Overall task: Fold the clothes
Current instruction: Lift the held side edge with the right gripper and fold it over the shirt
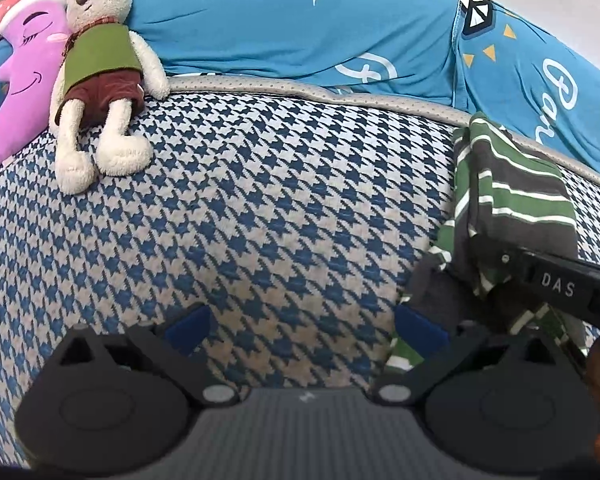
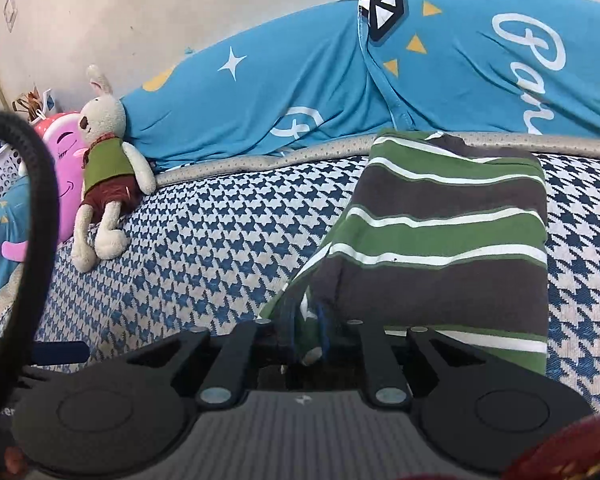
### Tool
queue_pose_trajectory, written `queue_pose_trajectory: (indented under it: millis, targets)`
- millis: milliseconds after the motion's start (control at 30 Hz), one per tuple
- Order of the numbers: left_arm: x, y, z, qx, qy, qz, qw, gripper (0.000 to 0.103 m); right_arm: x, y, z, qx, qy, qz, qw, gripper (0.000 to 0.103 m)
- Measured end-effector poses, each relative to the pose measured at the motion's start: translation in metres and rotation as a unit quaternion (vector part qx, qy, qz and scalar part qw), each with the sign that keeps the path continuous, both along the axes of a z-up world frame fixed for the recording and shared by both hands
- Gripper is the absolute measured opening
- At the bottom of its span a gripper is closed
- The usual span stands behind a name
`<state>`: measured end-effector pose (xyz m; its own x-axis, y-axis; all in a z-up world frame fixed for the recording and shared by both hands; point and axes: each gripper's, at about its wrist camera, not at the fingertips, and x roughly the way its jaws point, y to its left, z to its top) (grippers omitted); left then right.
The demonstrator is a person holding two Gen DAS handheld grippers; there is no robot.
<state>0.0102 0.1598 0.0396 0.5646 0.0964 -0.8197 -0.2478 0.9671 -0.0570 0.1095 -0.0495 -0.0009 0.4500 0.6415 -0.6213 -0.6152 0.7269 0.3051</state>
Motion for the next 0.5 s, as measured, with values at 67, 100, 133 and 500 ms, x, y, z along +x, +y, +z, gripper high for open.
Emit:
queue_pose_trajectory:
  millis: [67,100,133,500]
  targets:
    - [0.0,-0.002,0.0,0.0,0.0,-0.003,1.0,0.103,0.001,-0.003,0.002,0.009,0.005,0.005,1.0,0.021]
    - [0.0,-0.003,-0.001,0.0,0.0,-0.004,1.0,0.103,0.0,-0.005,0.003,0.013,0.007,0.007,1.0,0.021]
    - [0.0,-0.005,-0.001,0.001,0.0,-0.006,1.0,0.103,0.0,-0.006,0.004,0.016,0.008,0.009,1.0,0.022]
    - [0.002,-0.007,-0.002,0.003,0.001,-0.008,1.0,0.103,-0.003,-0.015,0.009,0.009,0.004,0.011,1.0,0.029]
